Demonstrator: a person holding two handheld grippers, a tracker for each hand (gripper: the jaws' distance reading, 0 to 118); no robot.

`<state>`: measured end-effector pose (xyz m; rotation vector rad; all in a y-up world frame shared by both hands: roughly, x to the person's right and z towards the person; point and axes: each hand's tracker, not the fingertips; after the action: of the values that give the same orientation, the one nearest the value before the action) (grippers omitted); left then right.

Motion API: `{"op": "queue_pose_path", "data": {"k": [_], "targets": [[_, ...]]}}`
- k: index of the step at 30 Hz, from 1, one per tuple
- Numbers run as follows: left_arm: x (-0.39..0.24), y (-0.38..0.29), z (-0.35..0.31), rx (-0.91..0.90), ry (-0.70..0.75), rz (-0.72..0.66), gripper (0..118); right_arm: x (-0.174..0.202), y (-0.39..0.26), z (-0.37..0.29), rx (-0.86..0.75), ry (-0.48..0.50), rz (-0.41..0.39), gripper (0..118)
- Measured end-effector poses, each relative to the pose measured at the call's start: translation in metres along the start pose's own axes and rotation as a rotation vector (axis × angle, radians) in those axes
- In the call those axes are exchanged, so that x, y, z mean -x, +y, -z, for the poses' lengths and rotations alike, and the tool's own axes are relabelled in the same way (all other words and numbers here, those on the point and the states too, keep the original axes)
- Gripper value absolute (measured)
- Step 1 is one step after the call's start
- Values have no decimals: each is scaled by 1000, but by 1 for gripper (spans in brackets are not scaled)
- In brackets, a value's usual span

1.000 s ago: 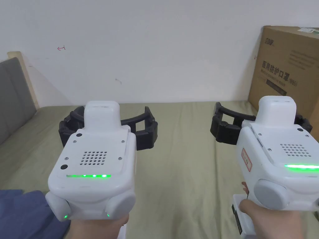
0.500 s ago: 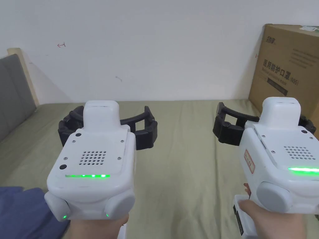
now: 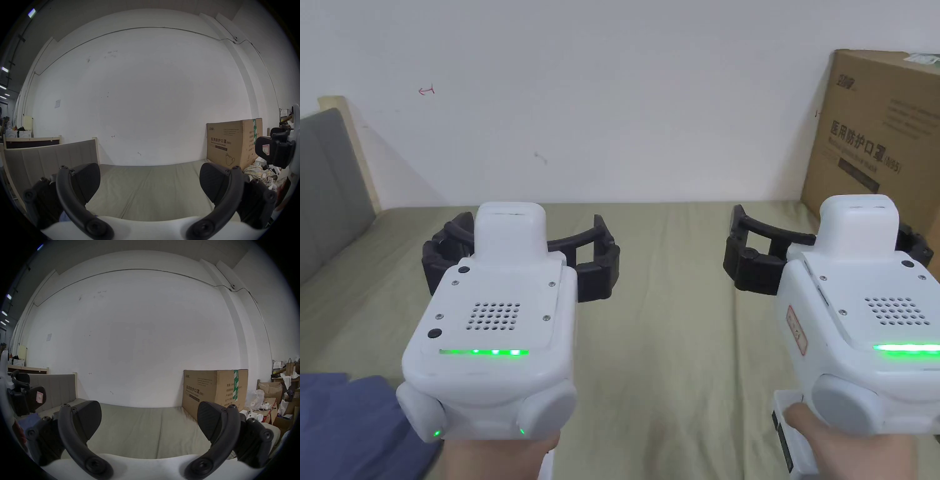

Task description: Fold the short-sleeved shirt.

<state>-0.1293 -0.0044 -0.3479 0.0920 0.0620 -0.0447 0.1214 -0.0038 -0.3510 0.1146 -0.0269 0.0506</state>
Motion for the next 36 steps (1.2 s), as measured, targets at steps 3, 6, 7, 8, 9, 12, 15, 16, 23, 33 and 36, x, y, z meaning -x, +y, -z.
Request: {"op": "queue_pose_path", "data": {"k": [3,6,7,8,9,12,15,16,23,33,36], "targets": [[-1,-1,1,5,3,11,118,0,0,0,0,17,7,118],[-1,-1,1,6,-1,15,118,1,-1,-1,-3,14,0,118],[-1,-1,0,5,0,16,118,2,-1,-1,-4,14,-2,118],[0,0,0,4,-2,14,118,3,-1,-1,-4,15,-4,118],[0,0,0,2,-3,12,118,3,-1,-1,-4,16,-6,118],[0,0,0,2,0,9,118,3,1,-1,1,16,-15,118],[1,1,1,3,6,4,118,2,2,-2,-5,11,-1,118],[3,1,1,2,5,-1,118,1,3,-2,-6,11,11,118],[4,2,5,42,-1,-10,117,-1,-1,-1,-10,-25,34,51],[2,-7,6,105,-27,72,3,-16,-8,13,195,-103,83,1],[4,-8,10,197,-55,52,3,-21,-8,14,224,-81,91,1]]}}
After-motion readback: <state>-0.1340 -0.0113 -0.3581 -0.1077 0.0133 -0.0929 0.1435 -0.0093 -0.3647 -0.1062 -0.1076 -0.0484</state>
